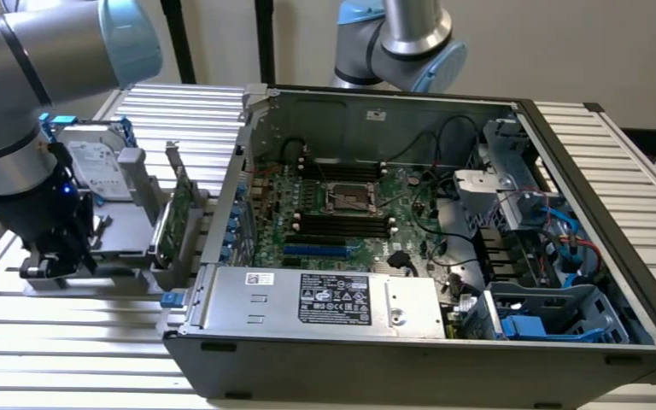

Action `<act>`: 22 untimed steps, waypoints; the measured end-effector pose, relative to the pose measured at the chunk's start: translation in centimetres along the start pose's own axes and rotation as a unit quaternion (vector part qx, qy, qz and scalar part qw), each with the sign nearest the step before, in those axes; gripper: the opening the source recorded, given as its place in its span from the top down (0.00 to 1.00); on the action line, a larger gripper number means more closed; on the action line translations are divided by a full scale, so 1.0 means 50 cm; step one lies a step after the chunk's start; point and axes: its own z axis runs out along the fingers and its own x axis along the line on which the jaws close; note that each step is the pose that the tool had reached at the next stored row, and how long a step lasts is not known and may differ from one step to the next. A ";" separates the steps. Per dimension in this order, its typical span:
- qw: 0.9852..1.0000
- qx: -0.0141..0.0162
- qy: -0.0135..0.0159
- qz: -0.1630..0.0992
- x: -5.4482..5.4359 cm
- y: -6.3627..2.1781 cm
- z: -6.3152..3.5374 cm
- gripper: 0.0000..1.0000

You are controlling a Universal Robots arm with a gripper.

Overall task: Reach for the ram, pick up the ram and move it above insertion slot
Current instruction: 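Pick up the ram and move it above insertion slot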

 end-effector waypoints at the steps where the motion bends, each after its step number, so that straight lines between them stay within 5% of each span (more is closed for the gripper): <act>1: 1.000 0.000 0.000 0.001 0.000 0.000 -0.005 0.87; 13: 1.000 0.000 -0.001 0.004 -0.001 -0.003 -0.103 0.87; 22: 1.000 0.000 -0.001 0.004 0.000 -0.044 -0.187 0.87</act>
